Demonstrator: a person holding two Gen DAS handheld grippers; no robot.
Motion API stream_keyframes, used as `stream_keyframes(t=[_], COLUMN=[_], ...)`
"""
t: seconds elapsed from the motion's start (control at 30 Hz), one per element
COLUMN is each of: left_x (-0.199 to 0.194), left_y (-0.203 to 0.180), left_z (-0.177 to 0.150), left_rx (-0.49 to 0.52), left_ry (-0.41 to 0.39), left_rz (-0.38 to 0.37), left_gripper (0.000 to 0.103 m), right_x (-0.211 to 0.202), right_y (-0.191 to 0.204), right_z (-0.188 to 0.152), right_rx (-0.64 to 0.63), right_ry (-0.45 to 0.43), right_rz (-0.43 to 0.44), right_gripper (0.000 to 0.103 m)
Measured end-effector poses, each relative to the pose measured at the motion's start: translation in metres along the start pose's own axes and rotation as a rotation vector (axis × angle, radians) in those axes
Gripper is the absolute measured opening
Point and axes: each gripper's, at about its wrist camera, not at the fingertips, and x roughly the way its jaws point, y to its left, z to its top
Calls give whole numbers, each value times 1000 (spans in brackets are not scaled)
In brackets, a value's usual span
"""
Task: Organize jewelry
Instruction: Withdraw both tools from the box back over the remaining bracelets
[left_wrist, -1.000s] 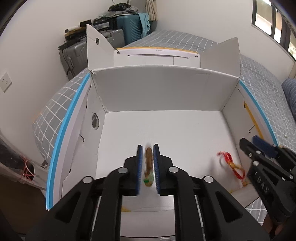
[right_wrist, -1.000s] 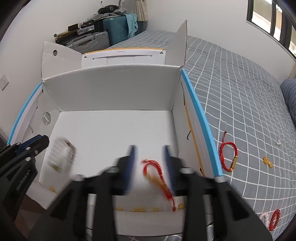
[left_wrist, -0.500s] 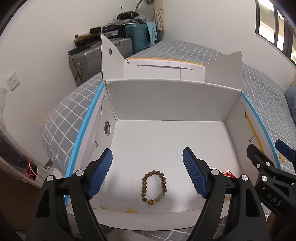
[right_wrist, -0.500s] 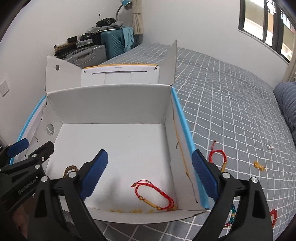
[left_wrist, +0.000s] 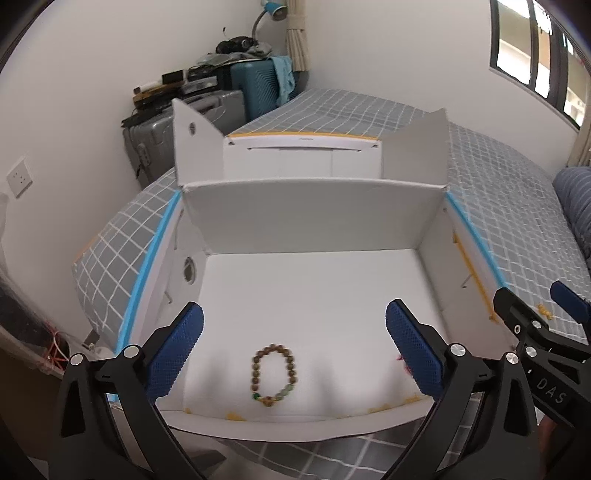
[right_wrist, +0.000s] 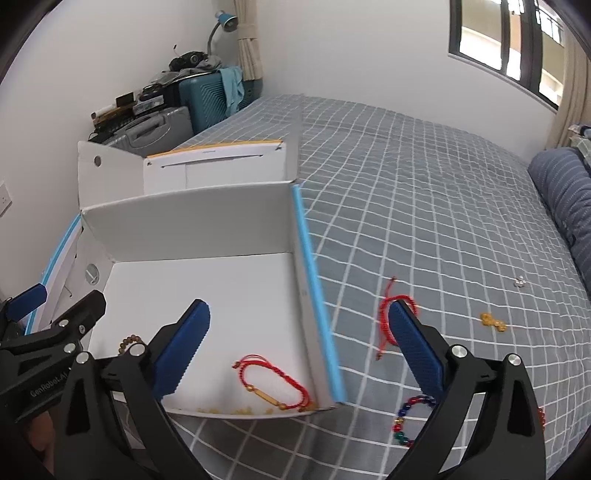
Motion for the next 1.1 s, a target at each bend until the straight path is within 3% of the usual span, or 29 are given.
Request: stream_keyframes(t=[0.23, 0.7, 0.93, 1.1], left_x=[-4, 8, 26, 48], left_y=[-44, -193, -248, -273], left_z=[12, 12, 4, 0], left_rx=[25, 206, 275, 295], left_ry=[-12, 11, 46, 72], left_rz=[-55, -211, -245, -255], left_gripper=[97, 97, 97, 97], right_x=[-9, -16, -5, 20], right_y=[-59, -196, -255, -276], right_z=[1, -16, -23, -22], right_rx=[69, 166, 222, 245], right_ry=[6, 49, 104, 143], right_rz=[-72, -234, -250, -235], right_gripper=[94, 94, 94, 94])
